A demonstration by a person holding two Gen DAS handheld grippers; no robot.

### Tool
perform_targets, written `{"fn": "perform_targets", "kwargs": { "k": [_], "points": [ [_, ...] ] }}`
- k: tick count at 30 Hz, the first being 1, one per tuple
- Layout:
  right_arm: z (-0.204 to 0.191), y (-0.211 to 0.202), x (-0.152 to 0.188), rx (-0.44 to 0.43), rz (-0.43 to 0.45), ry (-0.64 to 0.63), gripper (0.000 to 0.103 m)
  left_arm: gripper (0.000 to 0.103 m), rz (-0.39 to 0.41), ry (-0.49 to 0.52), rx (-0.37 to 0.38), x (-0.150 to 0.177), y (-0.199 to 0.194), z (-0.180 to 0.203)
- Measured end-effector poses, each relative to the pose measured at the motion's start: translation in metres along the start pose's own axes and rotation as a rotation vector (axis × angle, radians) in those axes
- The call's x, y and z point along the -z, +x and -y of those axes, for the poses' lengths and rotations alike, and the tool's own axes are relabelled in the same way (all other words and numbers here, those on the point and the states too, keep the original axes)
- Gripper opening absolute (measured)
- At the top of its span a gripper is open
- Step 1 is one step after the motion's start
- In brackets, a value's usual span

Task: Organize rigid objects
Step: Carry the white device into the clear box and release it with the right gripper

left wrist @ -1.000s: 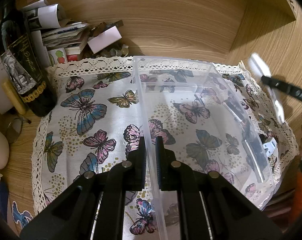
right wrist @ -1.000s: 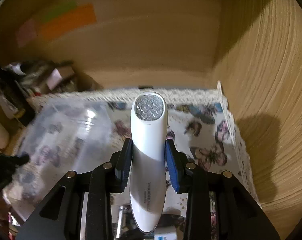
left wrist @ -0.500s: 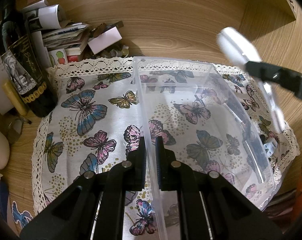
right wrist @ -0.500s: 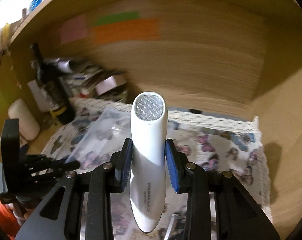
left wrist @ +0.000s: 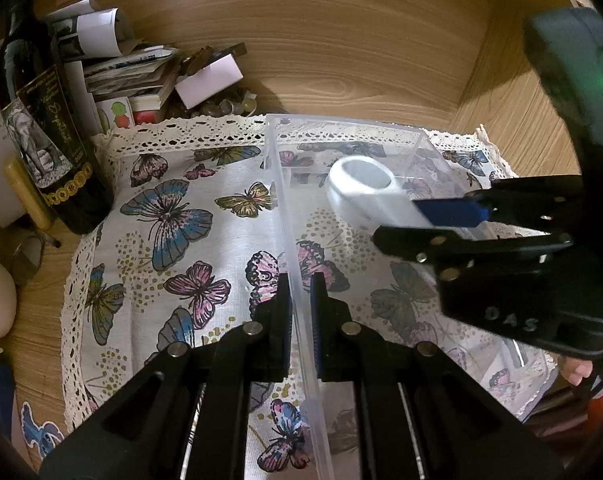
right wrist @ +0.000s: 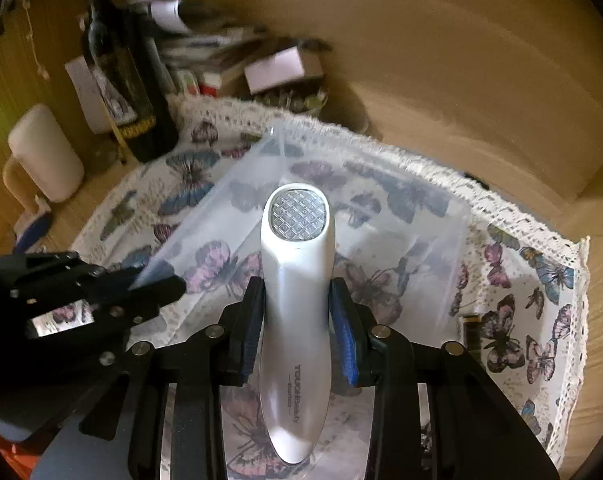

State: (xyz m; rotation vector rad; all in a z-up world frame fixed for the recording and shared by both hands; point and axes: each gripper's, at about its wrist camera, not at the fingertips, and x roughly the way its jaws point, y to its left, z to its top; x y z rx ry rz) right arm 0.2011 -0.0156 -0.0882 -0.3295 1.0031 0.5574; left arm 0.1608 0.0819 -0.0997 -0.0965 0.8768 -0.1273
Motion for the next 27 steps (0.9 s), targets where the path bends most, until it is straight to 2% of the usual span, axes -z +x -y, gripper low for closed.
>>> {"fn": "perform_targets", "kwargs": {
  "k": [7,11,19,23,27],
  "points": [
    [-0.005,0.017,-0.002,-0.006,-0.084,-0.035,0.030,0.009,0.000,-0.001,0.000,0.000,0.000,0.000],
    [-0.002,0.020,-0.002,-0.034,-0.095,-0.008,0.031,0.009,-0.006,-0.010,0.007,-0.001,0.001,-0.001],
    [0.001,-0.013,-0.003,0.026,0.037,-0.020,0.032,0.009,-0.004,-0.004,0.002,-0.001,0.001,0.001],
    [0.008,-0.034,0.000,0.050,0.103,-0.009,0.041,0.009,-0.004,-0.002,0.000,-0.001,0.001,0.001],
    [0.021,-0.054,0.004,0.088,0.159,0.017,0.043,0.009,-0.004,0.000,0.000,0.000,0.001,0.000]
  ]
}}
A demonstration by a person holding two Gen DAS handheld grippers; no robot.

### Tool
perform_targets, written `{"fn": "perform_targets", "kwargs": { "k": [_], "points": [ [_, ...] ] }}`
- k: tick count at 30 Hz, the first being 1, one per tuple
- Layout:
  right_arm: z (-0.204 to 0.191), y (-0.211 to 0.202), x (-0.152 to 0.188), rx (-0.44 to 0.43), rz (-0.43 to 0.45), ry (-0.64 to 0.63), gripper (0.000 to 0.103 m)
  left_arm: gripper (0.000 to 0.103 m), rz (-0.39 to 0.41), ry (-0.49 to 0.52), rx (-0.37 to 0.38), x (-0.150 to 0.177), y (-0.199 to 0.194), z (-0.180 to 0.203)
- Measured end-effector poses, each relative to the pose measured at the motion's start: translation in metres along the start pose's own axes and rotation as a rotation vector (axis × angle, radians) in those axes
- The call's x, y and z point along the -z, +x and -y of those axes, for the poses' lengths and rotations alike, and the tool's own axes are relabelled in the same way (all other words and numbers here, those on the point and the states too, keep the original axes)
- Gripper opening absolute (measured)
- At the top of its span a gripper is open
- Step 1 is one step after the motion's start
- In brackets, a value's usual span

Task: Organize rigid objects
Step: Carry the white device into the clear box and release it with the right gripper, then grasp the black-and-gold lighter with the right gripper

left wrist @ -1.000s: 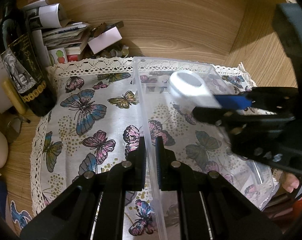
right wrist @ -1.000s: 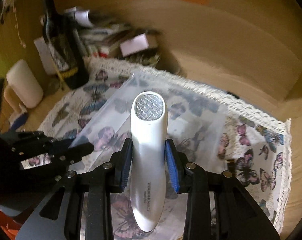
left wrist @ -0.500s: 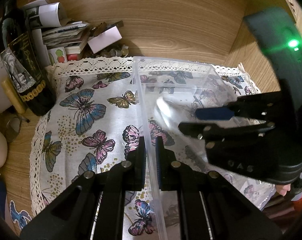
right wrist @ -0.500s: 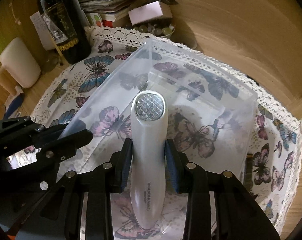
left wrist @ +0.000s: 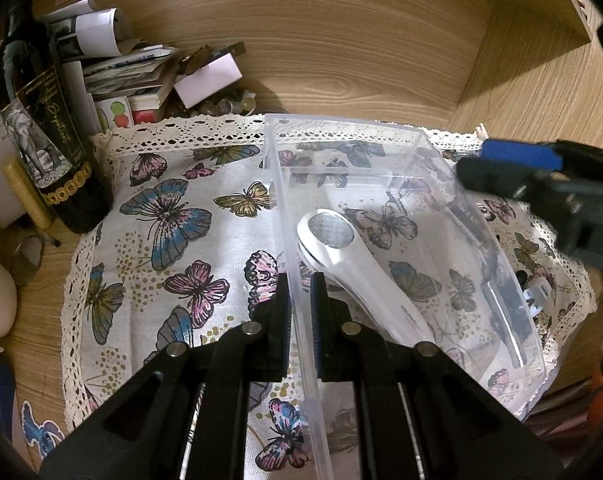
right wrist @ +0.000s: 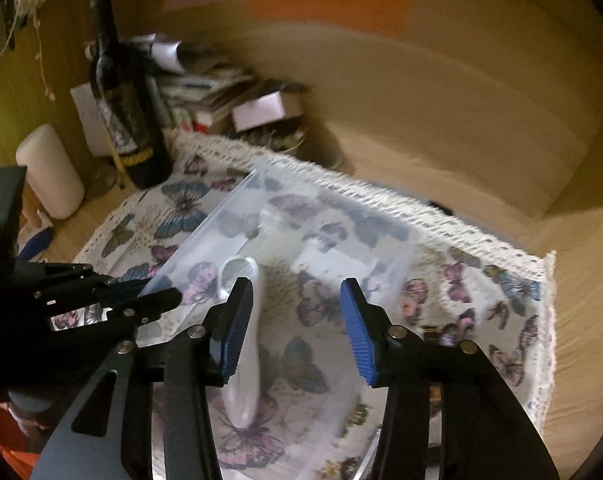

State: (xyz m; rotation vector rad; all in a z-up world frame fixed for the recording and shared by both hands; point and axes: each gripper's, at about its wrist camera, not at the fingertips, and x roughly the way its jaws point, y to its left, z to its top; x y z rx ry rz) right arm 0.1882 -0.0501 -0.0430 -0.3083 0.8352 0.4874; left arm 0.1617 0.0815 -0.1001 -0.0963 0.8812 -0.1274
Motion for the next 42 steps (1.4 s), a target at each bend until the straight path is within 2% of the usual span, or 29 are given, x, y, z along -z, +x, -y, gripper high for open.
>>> {"fn": "perform_targets", "kwargs": {
  "k": [5,9,16,26,29,32,36,42],
  "points": [
    [0.030,-0.016,0.003,0.040,0.036,0.069,0.044,0.009,-0.001,0.008,-0.009,0.000,0.000,0.000],
    [0.057,-0.015,0.012,0.071,0.019,0.129,0.044,0.009,-0.001,0.010,-0.013,0.000,0.000,0.000],
    [0.092,0.022,0.038,0.112,-0.103,0.188,0.044,0.009,-0.002,0.012,-0.015,0.001,-0.001,0.001],
    [0.114,0.070,0.068,0.086,-0.255,0.217,0.044,0.009,-0.003,0.006,-0.013,0.002,-0.001,0.001],
    [0.116,0.077,0.072,0.085,-0.280,0.224,0.032,0.009,-0.003,0.004,-0.013,0.003,-0.001,0.002],
    [0.117,0.078,0.072,0.082,-0.269,0.228,0.022,0.009,-0.003,0.004,-0.012,0.003,-0.001,0.001],
    [0.117,0.074,0.072,0.093,-0.250,0.228,0.022,0.009,-0.003,0.007,-0.016,0.003,-0.001,0.002],
    [0.117,0.048,0.063,0.094,-0.172,0.223,0.022,0.009,-0.003,0.009,-0.019,0.003,-0.001,0.002]
  ]
}}
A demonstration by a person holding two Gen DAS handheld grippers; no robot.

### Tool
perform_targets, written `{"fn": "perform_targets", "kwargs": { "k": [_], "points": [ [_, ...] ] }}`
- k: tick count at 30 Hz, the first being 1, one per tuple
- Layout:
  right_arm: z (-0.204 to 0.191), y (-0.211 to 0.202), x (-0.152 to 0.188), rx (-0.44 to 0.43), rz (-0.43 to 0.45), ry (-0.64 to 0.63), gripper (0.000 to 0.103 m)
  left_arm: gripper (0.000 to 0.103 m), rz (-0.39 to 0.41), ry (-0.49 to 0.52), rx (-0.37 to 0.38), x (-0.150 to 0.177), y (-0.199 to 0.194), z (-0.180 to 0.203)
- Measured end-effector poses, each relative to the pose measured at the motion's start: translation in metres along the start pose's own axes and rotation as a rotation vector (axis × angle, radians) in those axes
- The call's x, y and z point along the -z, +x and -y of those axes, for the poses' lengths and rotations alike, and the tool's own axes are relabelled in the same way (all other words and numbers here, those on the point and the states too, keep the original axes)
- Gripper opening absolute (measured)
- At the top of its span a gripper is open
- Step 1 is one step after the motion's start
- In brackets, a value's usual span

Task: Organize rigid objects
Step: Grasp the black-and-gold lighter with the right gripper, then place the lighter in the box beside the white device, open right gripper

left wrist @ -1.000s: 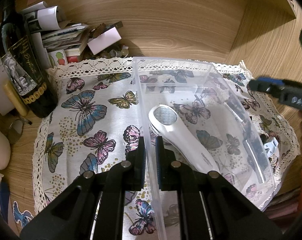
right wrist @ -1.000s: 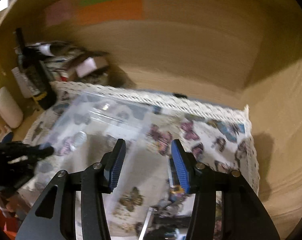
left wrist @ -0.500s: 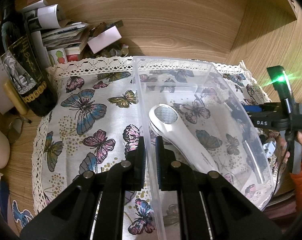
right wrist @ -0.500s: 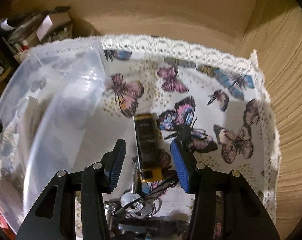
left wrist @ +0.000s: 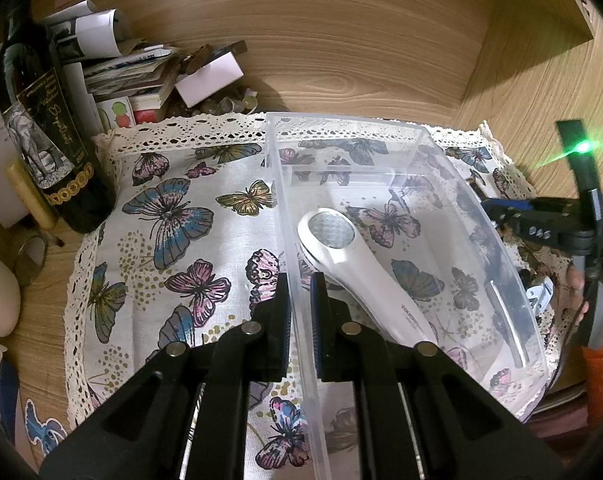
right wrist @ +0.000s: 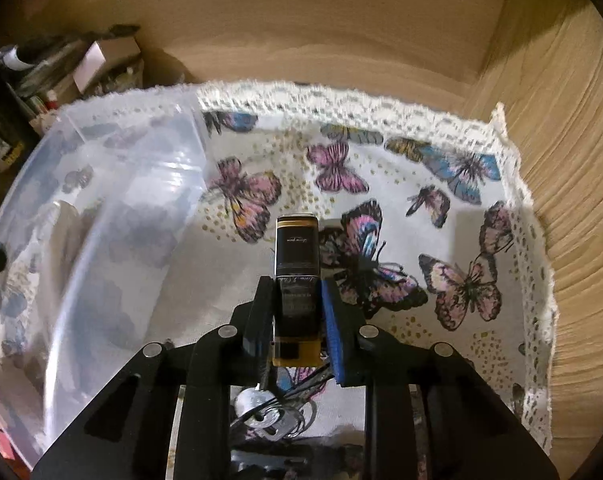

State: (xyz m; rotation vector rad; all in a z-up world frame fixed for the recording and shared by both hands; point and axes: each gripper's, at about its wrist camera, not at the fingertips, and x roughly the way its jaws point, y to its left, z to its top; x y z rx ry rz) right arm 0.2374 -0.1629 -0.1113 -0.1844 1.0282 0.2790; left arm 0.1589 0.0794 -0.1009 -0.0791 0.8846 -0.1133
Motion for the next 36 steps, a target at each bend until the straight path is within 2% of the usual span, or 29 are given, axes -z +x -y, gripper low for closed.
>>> {"fn": "perform_targets", "kwargs": {
  "k": [9,16,25,36],
  "points": [
    [-0.020,-0.055,-0.010,-0.030,0.140,-0.030,0.022,0.009,0.001,0.003,-0.005,-0.001,0.000,0.001],
    [-0.048,-0.072,-0.022,-0.064,0.200,-0.084,0.022,0.009,-0.004,0.000,-0.001,-0.002,-0.001,0.002],
    [-0.089,-0.061,-0.021,-0.115,0.170,-0.167,0.022,0.009,-0.003,0.003,0.000,-0.003,0.000,0.002],
    [-0.113,-0.023,-0.019,-0.124,0.052,-0.231,0.022,0.009,-0.001,0.003,0.004,-0.003,0.001,0.003]
  ]
}}
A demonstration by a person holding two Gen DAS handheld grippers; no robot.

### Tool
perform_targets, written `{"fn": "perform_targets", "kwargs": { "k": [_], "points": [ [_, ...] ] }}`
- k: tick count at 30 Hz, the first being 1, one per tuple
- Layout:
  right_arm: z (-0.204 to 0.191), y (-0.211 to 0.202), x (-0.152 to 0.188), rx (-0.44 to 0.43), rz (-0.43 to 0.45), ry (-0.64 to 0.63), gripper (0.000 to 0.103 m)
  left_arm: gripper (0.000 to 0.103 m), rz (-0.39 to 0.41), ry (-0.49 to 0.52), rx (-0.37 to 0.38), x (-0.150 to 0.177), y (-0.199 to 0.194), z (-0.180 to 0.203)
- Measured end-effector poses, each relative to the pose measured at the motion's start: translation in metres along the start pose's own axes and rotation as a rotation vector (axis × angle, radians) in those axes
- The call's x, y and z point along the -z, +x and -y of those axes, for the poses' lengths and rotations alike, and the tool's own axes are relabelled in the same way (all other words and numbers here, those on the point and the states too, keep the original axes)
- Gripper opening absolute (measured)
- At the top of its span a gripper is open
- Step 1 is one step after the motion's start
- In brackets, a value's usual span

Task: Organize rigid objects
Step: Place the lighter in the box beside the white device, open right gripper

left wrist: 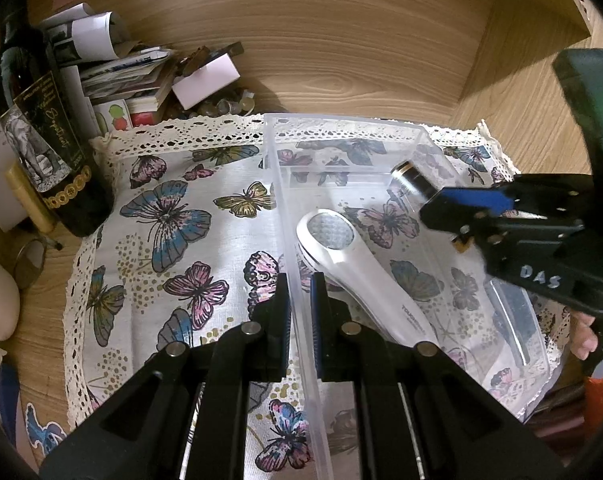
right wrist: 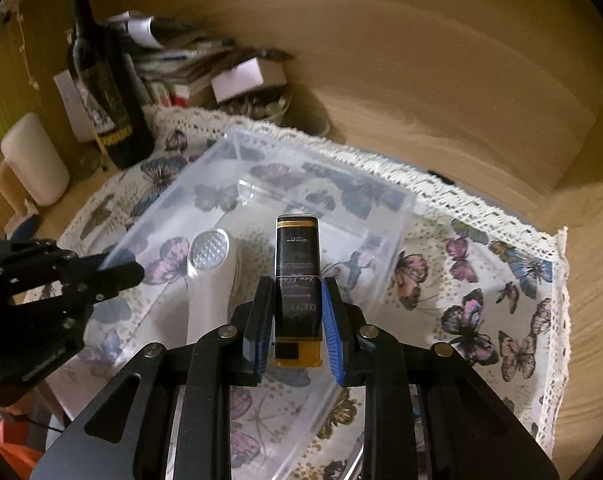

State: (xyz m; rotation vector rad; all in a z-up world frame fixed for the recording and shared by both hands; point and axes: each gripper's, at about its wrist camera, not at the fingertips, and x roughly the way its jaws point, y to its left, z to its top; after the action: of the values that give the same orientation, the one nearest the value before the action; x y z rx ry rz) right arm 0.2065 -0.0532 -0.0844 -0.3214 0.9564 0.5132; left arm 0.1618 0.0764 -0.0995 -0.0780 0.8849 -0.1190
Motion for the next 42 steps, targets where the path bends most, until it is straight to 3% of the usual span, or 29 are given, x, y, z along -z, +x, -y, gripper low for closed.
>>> {"fn": "perform_targets", "kwargs": {
  "k": [15,25,33,42],
  "points": [
    [-0.016,0.025,0.001,-0.021,-0.079,-0.045,0.022,0.009,0.001,-0.001,0.004,0.000,0.000,0.001],
    [-0.002,-0.009,-0.001,-0.023,0.016,0.004,0.024,0.009,0.001,-0.001,0.003,0.000,0.000,0.002],
    [0.032,-0.053,0.001,0.052,0.125,0.085,0.031,0.009,0.002,-0.003,0.004,0.000,0.000,0.002],
    [0.062,-0.061,0.029,0.130,0.114,0.181,0.035,0.009,0.003,0.000,0.004,0.000,0.000,0.003]
  ]
}}
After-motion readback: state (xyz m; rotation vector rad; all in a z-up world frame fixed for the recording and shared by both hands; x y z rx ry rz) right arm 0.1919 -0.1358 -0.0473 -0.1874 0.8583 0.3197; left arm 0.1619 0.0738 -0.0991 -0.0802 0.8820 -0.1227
